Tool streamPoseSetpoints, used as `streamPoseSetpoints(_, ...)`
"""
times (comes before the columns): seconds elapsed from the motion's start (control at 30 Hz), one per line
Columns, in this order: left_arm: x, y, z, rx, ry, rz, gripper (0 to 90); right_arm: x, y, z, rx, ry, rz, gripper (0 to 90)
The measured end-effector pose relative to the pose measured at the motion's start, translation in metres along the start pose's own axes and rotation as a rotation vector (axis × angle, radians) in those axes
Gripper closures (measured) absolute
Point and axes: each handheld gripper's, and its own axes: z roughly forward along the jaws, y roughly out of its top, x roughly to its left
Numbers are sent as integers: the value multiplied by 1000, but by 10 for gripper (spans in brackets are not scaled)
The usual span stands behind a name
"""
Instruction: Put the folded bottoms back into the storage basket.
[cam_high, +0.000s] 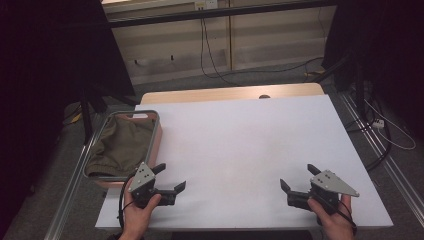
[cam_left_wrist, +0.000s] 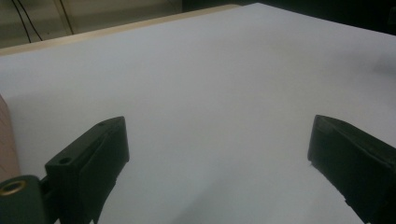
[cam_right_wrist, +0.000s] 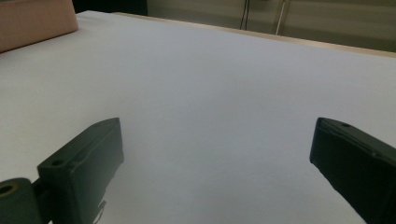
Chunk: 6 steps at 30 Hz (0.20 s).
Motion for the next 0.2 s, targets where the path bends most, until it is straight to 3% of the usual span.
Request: streamPoseSetpoints(0.2,-2,0,2,3,3,-4,54,0,0,0,-1,11,-2,22)
